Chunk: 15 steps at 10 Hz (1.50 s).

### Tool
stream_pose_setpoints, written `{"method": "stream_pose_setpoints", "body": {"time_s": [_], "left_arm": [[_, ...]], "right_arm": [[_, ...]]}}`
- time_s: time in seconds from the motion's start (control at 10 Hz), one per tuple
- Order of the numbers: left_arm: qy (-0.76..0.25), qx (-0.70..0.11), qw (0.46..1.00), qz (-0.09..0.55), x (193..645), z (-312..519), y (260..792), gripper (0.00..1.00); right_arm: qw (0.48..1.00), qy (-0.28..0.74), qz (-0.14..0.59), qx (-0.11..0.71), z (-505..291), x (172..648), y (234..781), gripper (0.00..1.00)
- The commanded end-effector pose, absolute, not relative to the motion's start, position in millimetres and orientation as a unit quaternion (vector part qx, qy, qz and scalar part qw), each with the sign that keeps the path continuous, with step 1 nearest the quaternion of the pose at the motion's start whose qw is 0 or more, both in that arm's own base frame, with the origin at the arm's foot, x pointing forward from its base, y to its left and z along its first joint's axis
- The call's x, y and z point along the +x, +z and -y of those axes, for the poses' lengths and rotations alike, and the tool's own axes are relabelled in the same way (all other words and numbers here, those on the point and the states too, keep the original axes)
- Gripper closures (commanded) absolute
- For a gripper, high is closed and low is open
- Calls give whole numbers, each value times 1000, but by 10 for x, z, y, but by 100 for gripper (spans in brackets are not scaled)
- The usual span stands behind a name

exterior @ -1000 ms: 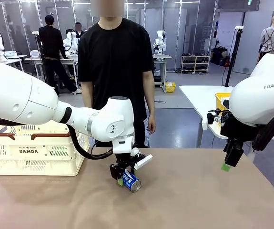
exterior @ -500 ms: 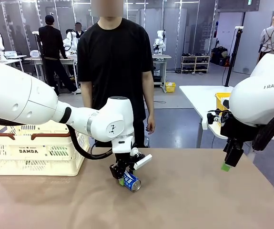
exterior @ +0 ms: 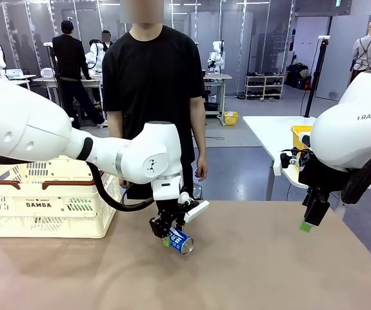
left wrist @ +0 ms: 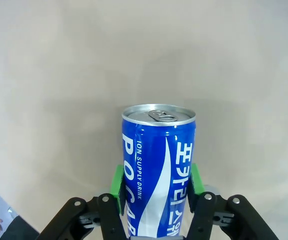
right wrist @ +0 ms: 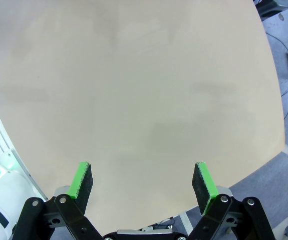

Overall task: Place the drinks into the Shopping basket.
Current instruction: Pick up one drink and place it into the Shopping basket.

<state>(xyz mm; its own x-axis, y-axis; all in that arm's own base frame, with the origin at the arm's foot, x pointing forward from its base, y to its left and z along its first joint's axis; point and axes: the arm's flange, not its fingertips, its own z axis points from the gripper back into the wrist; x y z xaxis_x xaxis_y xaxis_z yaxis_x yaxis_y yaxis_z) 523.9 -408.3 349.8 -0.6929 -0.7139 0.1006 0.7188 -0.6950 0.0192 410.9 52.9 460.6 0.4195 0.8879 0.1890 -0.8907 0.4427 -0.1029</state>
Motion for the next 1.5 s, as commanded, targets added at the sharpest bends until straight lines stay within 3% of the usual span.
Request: {"method": "stream_pose_setpoints", "body": {"time_s": [0.0, 0.2, 0.6, 1.4], "left_arm": [[-917, -64, 392, 25, 5040, 3973, 3962, 95], [-928, -77, 364, 22, 4928, 3970, 4567, 95], [-940, -22, 341, 15, 4646, 3973, 5592, 95], [-937, -15, 348, 23, 4550, 3980, 5804, 95]], "right_arm": [[843, 528, 106, 7, -522, 4110, 4614, 0], [843, 528, 106, 7, -522, 4110, 4614, 0], [843, 528, 106, 7, -522, 4110, 4614, 0], [843, 528, 106, 7, -522, 4110, 4614, 0]]}}
